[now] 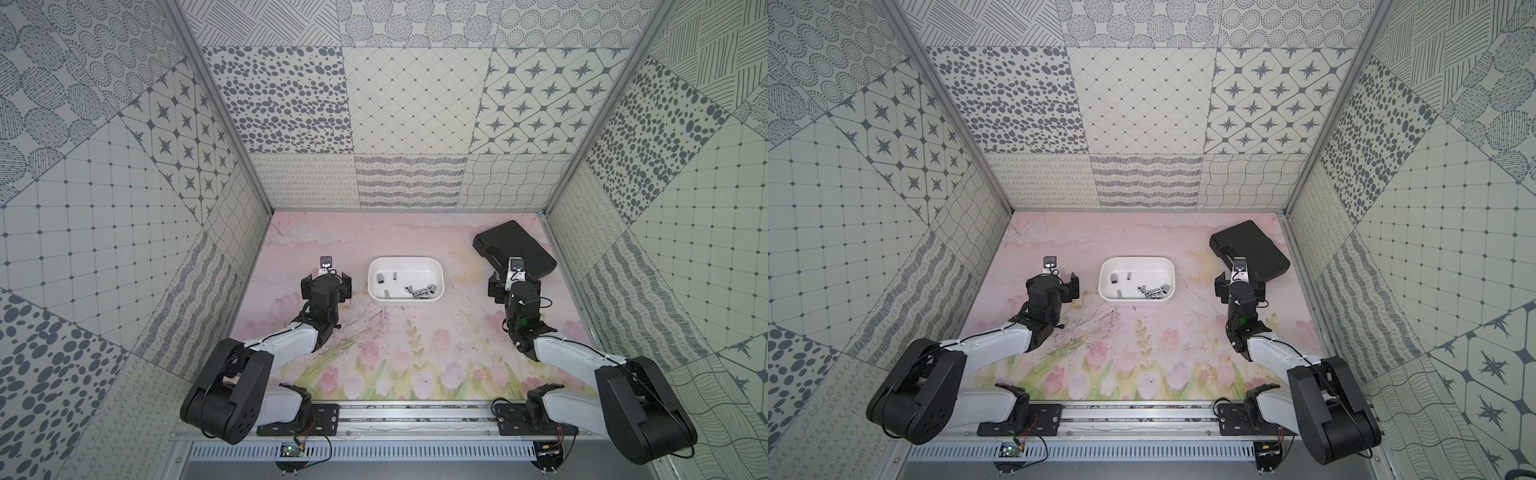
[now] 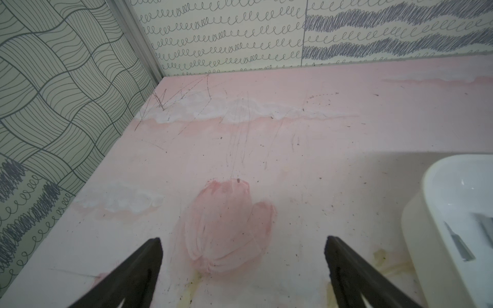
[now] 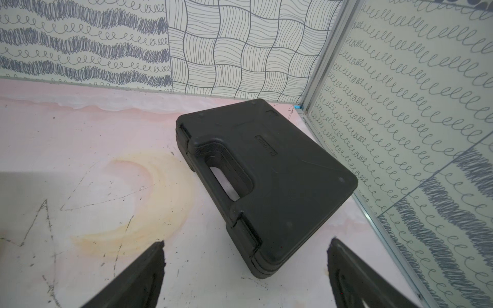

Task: Put the socket on the desktop into the storage box
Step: Reset both arms

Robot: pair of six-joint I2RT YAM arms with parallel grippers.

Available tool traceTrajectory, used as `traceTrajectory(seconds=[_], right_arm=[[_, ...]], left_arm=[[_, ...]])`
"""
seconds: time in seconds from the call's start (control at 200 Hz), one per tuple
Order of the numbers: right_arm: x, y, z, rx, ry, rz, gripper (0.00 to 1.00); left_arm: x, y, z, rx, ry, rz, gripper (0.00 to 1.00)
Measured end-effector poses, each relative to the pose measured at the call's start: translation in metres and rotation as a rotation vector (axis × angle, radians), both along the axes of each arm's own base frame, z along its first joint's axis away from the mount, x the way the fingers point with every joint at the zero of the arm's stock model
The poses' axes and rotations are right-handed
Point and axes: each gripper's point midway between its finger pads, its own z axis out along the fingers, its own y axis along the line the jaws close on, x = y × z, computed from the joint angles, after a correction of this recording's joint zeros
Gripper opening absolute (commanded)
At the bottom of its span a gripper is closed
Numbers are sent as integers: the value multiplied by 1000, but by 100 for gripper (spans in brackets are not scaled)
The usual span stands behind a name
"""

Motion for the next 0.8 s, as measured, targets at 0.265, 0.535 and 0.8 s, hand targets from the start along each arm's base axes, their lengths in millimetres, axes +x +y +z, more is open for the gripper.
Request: traceTrajectory(seconds=[0.265, 0.535, 0.8], right_arm=[[11, 6, -18, 17, 13, 16, 97], [29, 4, -33, -19, 32, 21, 97], [39, -15, -31, 67, 22, 44, 96]], left_arm=[[0, 20, -34, -18, 47, 22, 99], [7, 30, -57, -82, 71, 9, 99], [13, 23, -55, -118, 46, -39, 99]])
